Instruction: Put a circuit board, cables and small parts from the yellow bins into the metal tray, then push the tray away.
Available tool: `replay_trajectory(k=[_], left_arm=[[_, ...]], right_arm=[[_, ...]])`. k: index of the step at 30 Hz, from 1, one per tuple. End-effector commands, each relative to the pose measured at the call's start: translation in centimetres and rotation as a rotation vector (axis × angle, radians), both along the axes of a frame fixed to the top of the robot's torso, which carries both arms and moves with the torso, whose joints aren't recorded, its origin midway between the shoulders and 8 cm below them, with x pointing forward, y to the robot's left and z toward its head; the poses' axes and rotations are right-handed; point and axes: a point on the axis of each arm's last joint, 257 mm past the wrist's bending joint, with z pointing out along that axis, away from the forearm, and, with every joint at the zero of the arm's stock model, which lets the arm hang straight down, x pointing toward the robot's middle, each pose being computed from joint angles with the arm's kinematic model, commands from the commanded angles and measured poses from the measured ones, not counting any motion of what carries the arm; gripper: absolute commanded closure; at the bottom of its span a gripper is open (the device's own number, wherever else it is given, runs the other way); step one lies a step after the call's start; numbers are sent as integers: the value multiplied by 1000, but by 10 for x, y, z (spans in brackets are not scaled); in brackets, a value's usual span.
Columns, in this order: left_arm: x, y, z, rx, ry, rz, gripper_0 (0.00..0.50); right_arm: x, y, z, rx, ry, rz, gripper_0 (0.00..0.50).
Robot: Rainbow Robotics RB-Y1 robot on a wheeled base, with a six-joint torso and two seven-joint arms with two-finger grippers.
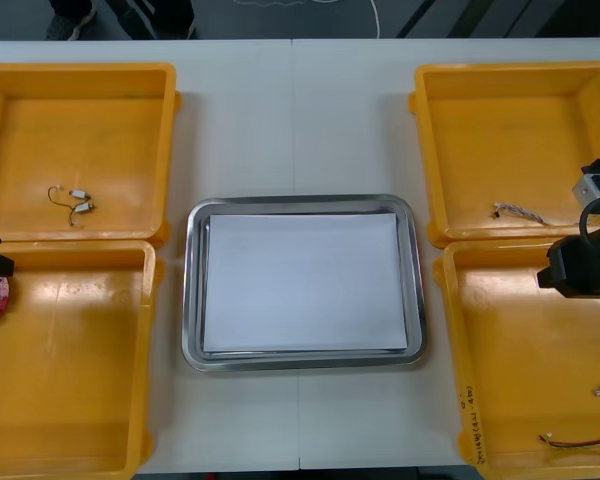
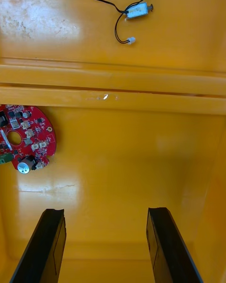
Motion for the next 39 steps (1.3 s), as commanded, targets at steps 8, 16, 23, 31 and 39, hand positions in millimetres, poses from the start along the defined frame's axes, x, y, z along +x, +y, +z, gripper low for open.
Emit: replay_trajectory(k=[8, 16, 23, 31, 39], left_arm=[[-6, 20, 11, 67, -13, 1, 0], [-6, 20, 11, 67, -13, 1, 0], [-6, 20, 11, 67, -13, 1, 0], [-6, 20, 11, 67, -13, 1, 0], [-6, 20, 11, 67, -13, 1, 0]], right_arm=[[-2, -15, 13, -42, -30, 12, 0], [-2, -15, 13, -42, -30, 12, 0], [-2, -15, 13, -42, -30, 12, 0], [-2, -15, 13, -42, -30, 12, 0], [-2, -15, 13, -42, -30, 12, 0]])
